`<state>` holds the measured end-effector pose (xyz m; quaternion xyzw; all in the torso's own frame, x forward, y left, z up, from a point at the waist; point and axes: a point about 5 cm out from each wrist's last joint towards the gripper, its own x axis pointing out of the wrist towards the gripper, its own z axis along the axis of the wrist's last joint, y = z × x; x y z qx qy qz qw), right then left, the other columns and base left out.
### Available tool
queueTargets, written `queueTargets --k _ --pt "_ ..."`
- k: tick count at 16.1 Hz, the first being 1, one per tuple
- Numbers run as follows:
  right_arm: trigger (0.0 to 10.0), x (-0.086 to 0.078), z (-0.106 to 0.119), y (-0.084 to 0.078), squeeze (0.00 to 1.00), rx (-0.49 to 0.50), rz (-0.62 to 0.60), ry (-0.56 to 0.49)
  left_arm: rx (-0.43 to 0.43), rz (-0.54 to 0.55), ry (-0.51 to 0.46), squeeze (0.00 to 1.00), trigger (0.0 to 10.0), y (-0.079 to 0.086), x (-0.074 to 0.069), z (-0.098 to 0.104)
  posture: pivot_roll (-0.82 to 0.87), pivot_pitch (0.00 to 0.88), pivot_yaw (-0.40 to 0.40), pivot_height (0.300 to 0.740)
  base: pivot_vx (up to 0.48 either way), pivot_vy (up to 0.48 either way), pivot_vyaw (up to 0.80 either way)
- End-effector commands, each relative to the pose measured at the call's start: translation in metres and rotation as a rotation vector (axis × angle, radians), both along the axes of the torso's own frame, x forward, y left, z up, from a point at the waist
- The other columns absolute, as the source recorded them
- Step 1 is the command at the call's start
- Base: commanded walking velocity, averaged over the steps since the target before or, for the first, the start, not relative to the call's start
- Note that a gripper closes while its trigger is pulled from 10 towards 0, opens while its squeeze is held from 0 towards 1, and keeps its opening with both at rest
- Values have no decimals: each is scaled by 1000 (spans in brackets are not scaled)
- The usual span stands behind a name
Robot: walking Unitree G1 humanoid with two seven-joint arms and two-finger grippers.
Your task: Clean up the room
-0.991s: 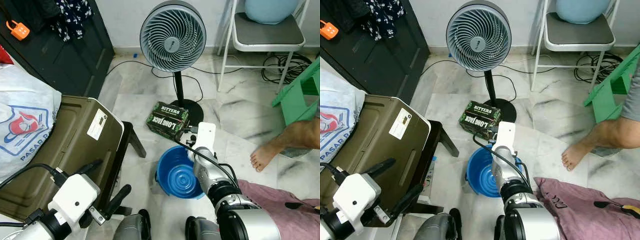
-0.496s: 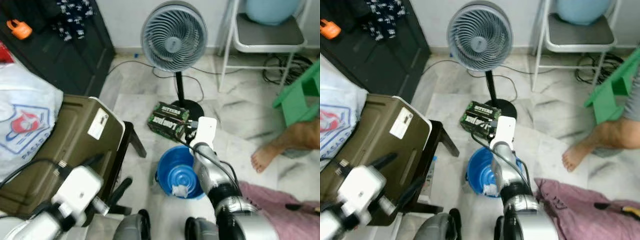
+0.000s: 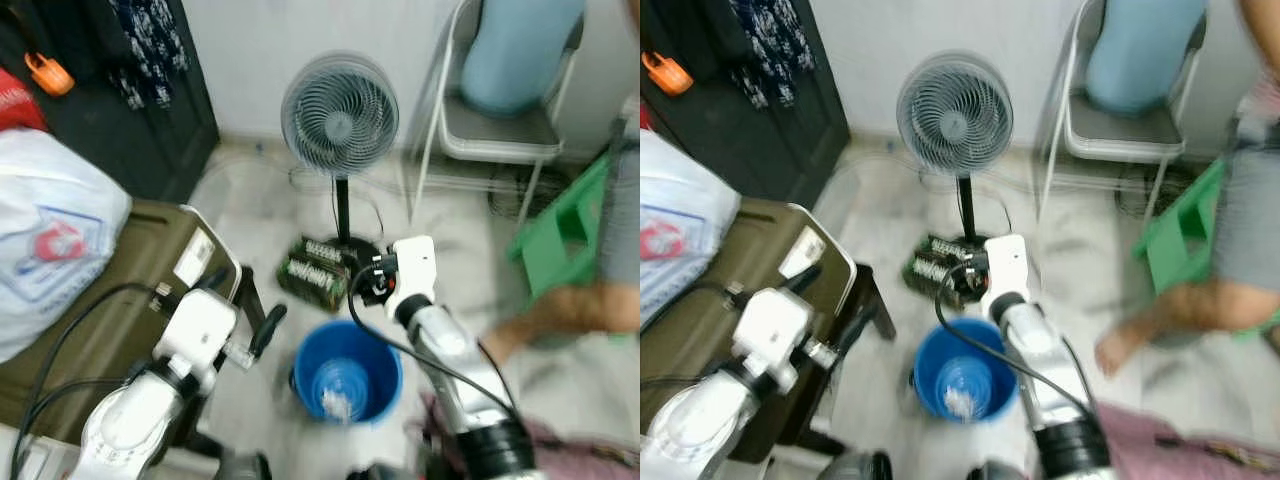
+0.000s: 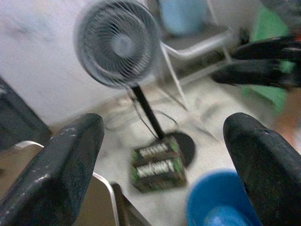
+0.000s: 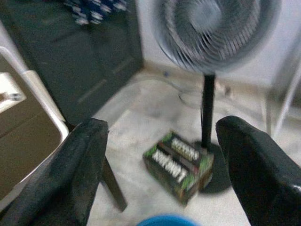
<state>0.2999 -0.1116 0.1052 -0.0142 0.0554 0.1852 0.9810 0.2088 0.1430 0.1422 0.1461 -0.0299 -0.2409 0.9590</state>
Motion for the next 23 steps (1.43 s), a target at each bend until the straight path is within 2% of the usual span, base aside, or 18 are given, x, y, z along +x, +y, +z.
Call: queueTargets --k 1,2,3,4,5,8,9,10,13,15,16,17,18,19,20,21,22,23 --pt "10000 -5 -2 -3 1000 -39 30 -8 -3 32 -1 0 10000 3 6 -4 -1 0 4 740 0 0 0" --pt "10000 -8 -1 -6 1000 -58 35 -24 -13 38 -11 0 10000 2 11 -4 -5 0 0 740 0 0 0" --pt "10000 -8 2 -13 0 -66 -8 -60 -31 65 -38 0 10000 3 19 -2 -13 0 -10 740 0 0 0" --pt "10000 -7 2 -16 0 -57 -31 -61 -32 77 -47 0 10000 3 23 -2 -18 0 -25 740 0 0 0" --pt "10000 -9 8 -19 0 -29 -71 -97 -52 139 -78 0 10000 5 31 -2 -17 0 -28 740 0 0 0" --pt "10000 -15 10 -32 0 -72 -214 -104 -42 261 -113 0 10000 12 32 -12 -31 0 -21 740 0 0 0" --pt "10000 -22 7 -48 0 -100 -307 -118 -80 390 -93 0 10000 22 29 -20 -40 0 -17 740 0 0 0" --pt "10000 -30 4 -59 0 -83 -348 -109 -98 440 -89 0 10000 27 24 -24 -45 0 -14 740 0 0 0" --pt "10000 -55 -5 -75 0 -85 -397 -83 -135 492 -59 0 10000 35 11 -35 -56 0 -10 740 0 0 0" --pt "10000 -59 -10 -77 0 -135 -414 -56 -154 520 -46 0 10000 37 8 -40 -48 0 -22 740 0 0 0" --pt "10000 -56 -12 -74 0 -109 -359 -51 -148 486 -42 0 10000 31 5 -42 -49 0 -27 740 0 0 0" --pt "10000 -52 -13 -74 0 -93 -368 -36 -148 484 -40 0 10000 29 3 -43 -47 0 -32 740 0 0 0" --pt "10000 -49 -15 -81 0 -143 -457 -26 -151 489 -43 0 10000 29 1 -44 -47 0 -36 740 0 0 0" --pt "10000 -46 -16 -79 0 -98 -422 10 -166 498 -51 0 10000 30 1 -44 -48 0 -37 740 0 0 0" --pt "10000 -44 -14 -79 0 -135 -394 2 -174 496 -52 0 10000 30 1 -43 -51 0 -37 740 0 0 0" --pt "10000 -45 -13 -76 0 -109 -373 5 -182 497 -53 0 10000 30 1 -43 -53 0 -39 740 0 0 0" --pt "10000 -44 -8 -75 0 -132 -363 -27 -218 496 -40 0 10000 29 1 -42 -53 0 -43 740 0 0 0" --pt "10000 -43 -4 -73 0 -148 -347 -52 -216 485 -37 0 10000 27 1 -42 -53 0 -48 740 0 0 800"
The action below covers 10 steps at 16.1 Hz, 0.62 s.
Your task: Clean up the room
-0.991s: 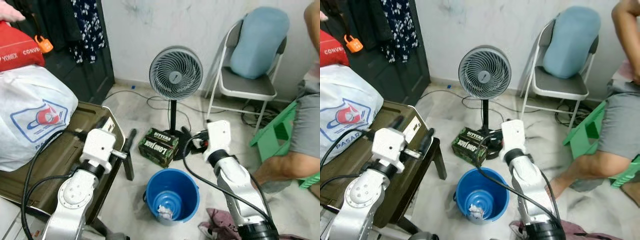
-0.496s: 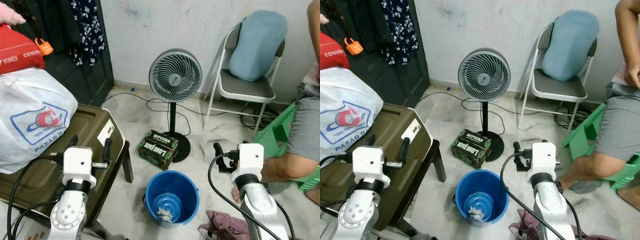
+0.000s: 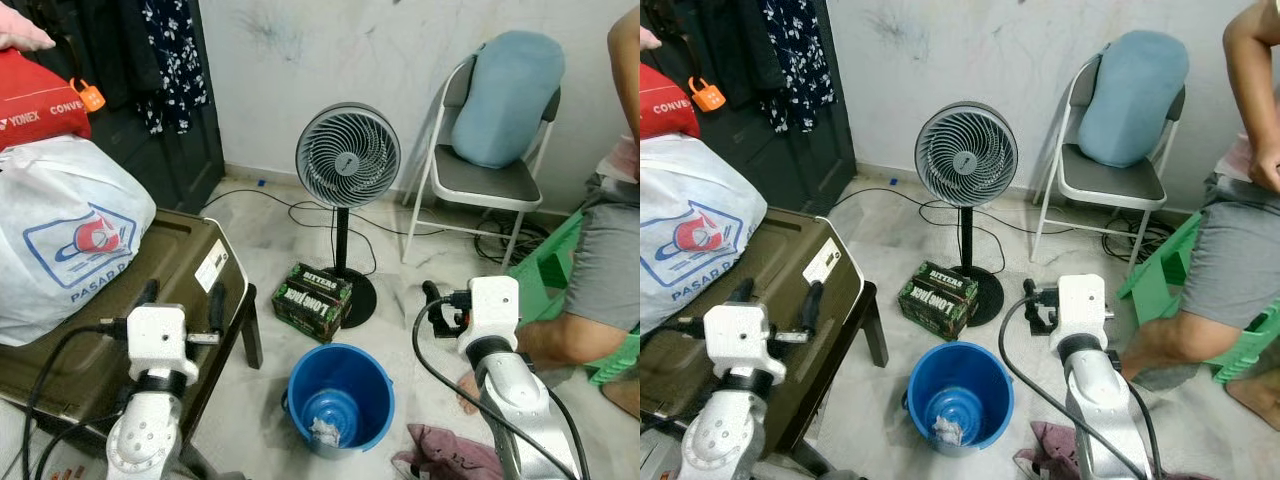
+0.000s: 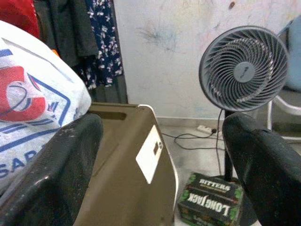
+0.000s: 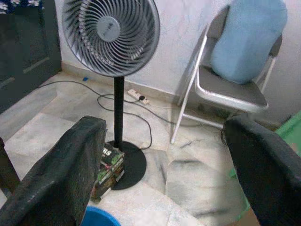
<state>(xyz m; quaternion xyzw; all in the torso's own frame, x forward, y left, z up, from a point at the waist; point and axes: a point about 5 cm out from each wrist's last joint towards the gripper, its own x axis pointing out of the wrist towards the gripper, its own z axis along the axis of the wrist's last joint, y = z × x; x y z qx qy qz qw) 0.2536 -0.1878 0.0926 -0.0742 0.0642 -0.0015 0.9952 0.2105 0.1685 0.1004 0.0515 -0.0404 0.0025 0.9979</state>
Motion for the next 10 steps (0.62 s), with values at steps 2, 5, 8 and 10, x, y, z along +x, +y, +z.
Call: queueTargets --k 2,5,8,10 --pt "10000 5 11 7 0 7 34 -44 -5 -20 3 0 10000 -3 -3 1 -39 0 -65 740 0 0 800" --pt "10000 0 6 15 0 22 65 -27 -26 -37 0 0 10000 -2 -6 2 -37 0 -64 740 0 0 800" --pt "10000 12 18 26 0 3 108 -79 -38 -21 -51 0 10000 -1 12 15 -62 0 -61 740 0 0 800" --pt "10000 19 21 16 0 -16 68 -103 -14 -36 -61 0 10000 -6 18 13 -68 0 -56 740 0 0 800"
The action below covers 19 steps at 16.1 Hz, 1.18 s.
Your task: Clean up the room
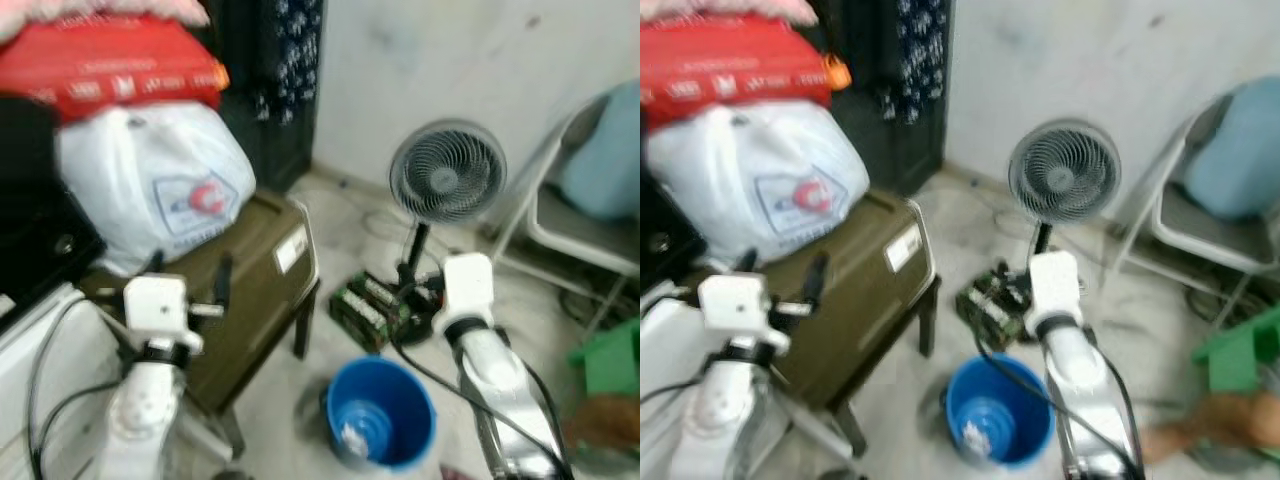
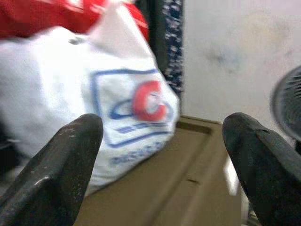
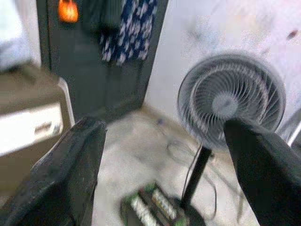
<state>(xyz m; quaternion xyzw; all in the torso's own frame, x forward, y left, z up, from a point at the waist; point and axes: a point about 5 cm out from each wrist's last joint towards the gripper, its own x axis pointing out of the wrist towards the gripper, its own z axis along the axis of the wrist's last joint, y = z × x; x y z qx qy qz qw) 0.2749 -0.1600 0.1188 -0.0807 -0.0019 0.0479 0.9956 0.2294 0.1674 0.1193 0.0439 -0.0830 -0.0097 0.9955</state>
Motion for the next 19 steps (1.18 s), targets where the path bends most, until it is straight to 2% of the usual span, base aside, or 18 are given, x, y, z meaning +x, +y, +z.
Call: queueTargets --k 1,3,4,7,9,10,12,14,17,19 --pt "10000 -1 -11 -16 0 1 -71 50 -6 -1 30 0 10000 -6 -2 -9 -58 0 -74 740 0 0 800" --pt "10000 -5 -2 -10 0 -15 -23 19 -24 -10 26 0 10000 -9 -16 -4 -43 0 -71 740 0 0 800" --pt "10000 -7 -7 -10 0 -3 -40 41 -27 10 60 0 10000 -5 -23 -11 -42 0 -68 740 0 0 800" --pt "10000 -5 -4 -10 0 1 -32 31 -13 -12 48 0 10000 -7 -21 -4 -35 0 -64 740 0 0 800" --pt "10000 -3 -2 -7 0 -12 -15 15 1 36 43 0 10000 0 -18 -1 -34 0 -58 740 0 0 800" --pt "10000 -4 -1 -7 0 2 -30 12 5 37 49 0 10000 1 -22 -1 -34 0 -52 740 0 0 800" --pt "10000 -18 -4 -11 0 3 -41 24 35 53 86 0 10000 6 -35 -5 -38 0 -33 740 0 0 800" --pt "10000 -25 -10 -14 0 14 -66 41 52 68 125 0 10000 9 -42 -10 -39 0 2 740 0 0 800" --pt "10000 -18 -12 -12 0 53 -108 21 86 34 131 0 10000 7 -36 -11 -36 0 60 740 0 0 267" --pt "10000 -17 -11 -10 0 57 -110 16 92 18 125 0 10000 8 -30 -9 -43 0 61 740 0 0 0"
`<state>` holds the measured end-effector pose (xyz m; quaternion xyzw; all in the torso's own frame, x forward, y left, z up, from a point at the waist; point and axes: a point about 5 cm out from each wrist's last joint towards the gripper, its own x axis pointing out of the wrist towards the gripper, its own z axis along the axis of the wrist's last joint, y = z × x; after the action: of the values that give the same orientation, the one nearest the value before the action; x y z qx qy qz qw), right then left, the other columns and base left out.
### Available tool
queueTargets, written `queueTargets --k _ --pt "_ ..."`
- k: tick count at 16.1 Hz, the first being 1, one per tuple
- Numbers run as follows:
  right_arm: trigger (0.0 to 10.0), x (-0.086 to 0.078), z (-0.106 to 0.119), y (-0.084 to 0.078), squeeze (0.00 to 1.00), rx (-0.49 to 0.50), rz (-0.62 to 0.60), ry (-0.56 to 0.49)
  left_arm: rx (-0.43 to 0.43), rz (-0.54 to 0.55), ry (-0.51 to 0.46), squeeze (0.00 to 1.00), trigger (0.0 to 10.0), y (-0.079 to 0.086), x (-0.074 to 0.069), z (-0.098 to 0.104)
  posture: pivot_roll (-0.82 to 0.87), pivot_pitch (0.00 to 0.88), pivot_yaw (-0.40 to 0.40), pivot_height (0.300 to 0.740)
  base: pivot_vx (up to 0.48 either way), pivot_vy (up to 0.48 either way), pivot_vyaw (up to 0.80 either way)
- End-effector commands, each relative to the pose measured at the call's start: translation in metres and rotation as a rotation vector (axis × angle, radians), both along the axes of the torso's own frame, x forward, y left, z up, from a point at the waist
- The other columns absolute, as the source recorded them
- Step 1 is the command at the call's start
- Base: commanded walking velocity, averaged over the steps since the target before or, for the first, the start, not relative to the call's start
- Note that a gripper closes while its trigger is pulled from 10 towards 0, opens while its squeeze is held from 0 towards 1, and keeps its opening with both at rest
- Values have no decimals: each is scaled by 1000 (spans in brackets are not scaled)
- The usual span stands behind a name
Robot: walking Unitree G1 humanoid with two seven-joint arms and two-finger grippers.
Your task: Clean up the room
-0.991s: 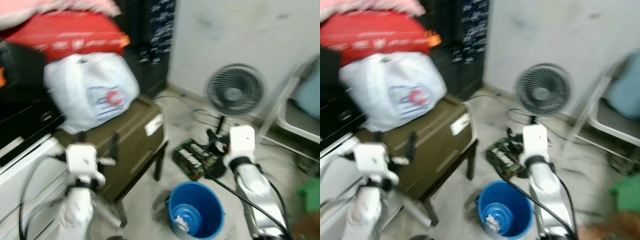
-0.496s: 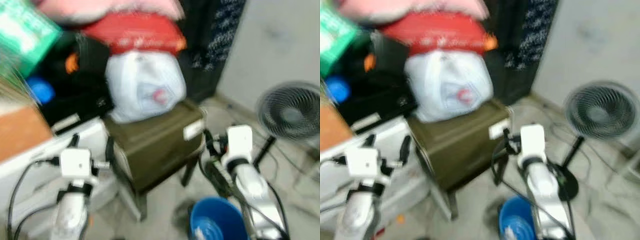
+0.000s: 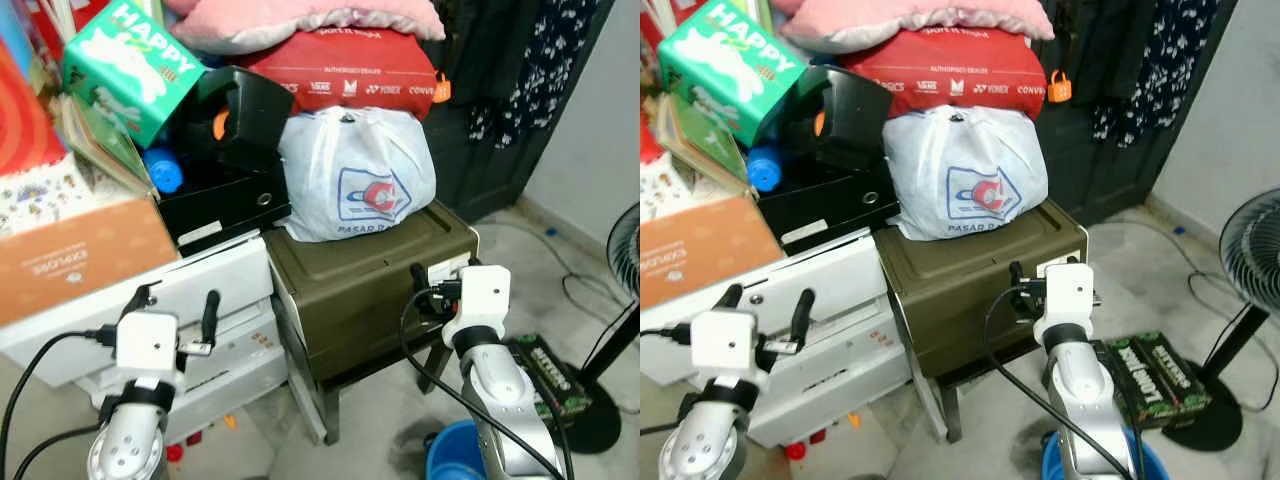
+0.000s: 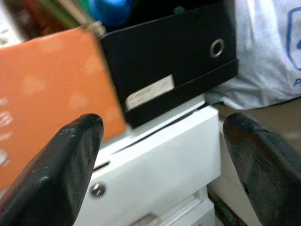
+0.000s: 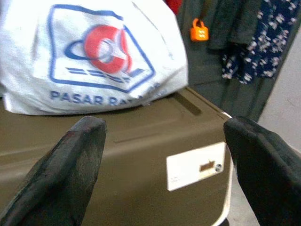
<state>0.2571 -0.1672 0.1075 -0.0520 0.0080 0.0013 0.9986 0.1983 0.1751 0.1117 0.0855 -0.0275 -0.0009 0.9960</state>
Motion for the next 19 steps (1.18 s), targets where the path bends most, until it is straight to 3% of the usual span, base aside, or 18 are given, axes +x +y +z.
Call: queueTargets --k 1,6,9,19 --pt "10000 0 0 -2 0 -2 -15 1 10 -10 16 0 10000 1 3 -2 -45 0 55 740 0 0 0" --pt "10000 0 2 1 0 -15 45 15 21 -11 20 0 10000 -1 2 0 -37 0 2 740 0 0 0" --pt "10000 2 1 2 0 -14 64 26 -9 -24 29 0 10000 -1 5 0 -23 0 -27 740 0 0 800" --pt "10000 4 6 0 0 -26 73 27 17 -54 52 0 10000 -5 10 3 -43 0 -29 740 0 0 800"
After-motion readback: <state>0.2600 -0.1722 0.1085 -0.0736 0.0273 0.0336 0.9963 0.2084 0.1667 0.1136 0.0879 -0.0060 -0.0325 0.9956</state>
